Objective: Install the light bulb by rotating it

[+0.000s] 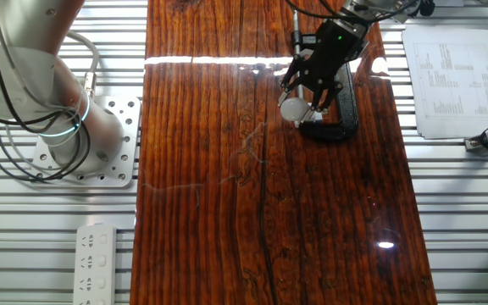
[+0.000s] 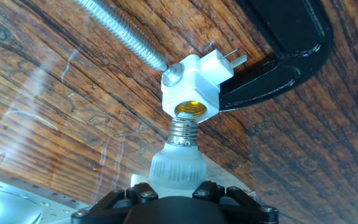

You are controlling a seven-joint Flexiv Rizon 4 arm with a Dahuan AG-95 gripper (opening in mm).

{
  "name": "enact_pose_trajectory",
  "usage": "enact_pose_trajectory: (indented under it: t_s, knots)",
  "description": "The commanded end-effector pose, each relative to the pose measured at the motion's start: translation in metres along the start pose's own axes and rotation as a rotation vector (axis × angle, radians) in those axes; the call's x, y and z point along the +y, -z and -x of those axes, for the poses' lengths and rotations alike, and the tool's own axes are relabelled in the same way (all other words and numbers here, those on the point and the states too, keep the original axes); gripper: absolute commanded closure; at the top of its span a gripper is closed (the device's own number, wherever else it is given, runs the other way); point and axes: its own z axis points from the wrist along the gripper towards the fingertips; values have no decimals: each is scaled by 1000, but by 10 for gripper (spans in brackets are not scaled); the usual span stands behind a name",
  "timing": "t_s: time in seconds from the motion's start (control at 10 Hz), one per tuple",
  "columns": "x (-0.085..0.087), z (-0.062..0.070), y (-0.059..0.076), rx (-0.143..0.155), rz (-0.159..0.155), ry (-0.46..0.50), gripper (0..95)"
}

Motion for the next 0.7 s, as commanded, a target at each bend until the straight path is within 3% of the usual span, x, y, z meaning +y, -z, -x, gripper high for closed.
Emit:
enact_pose_trajectory:
  t_s: [0.1,0.3,0.4,0.7]
  knots:
    - [0,1,1,2,-2,-8,760]
    - [0,1,1,1,-3,-11,760]
    - [0,1,1,0,-3,-11,570]
    - [0,1,1,-2,-10,-4,570]
